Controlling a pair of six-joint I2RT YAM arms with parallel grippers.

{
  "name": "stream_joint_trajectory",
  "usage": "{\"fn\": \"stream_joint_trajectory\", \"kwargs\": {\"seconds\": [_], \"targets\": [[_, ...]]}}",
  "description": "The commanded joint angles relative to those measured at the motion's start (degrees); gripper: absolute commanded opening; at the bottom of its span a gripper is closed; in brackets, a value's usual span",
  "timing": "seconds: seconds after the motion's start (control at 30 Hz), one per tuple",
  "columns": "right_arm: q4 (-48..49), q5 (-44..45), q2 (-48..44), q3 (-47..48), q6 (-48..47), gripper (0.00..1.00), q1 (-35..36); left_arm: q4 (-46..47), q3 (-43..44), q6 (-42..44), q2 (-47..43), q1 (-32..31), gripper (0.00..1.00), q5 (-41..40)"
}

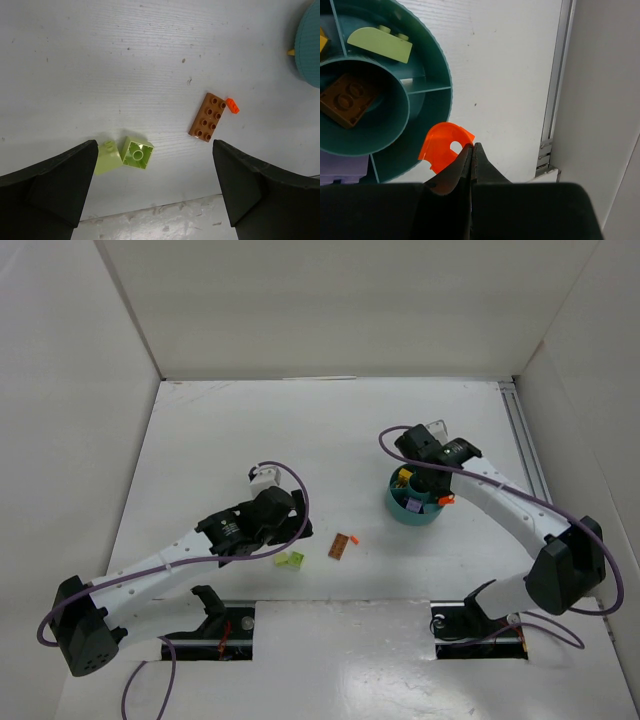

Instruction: Sort the legos into containers by color

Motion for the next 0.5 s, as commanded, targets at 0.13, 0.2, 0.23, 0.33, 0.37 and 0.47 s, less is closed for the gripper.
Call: {"fn": "stream_joint_trajectory", "kwargs": {"seconds": [0.13, 0.2, 0.23, 0.33, 0.37, 0.47], "targets": [[2.4, -1.6, 3.1, 3.3, 1.6, 0.00, 1.0, 0.5, 2.3, 2.4, -0.9, 0.2, 0.99, -1.6], [2.5, -2.1, 4.3, 3.3, 1.6, 0.00, 1.0, 1.0, 1.8, 2.4, -0.9, 0.2, 0.99, -1.6], [3.0, -2.8, 4.4, 3.8, 1.6, 0.00, 1.0, 1.0, 1.8, 2.4, -0.9, 0.2, 0.99, -1.6], [3.0, -3.3, 5.5, 3.8, 2.1, 0.03, 1.6, 1.0, 1.8, 3.0, -0.9, 0.2, 0.99, -1.6], [2.3, -3.4, 5.5, 3.8, 2.2, 0.11, 1.6, 1.0, 1.8, 3.5, -0.9, 0.2, 0.99, -1.6], [1.7, -3.4, 5.5, 4.4, 2.7, 0.21, 1.6, 2.1, 1.8, 4.0, -1.4, 0.2, 1.00, -0.6]]}}
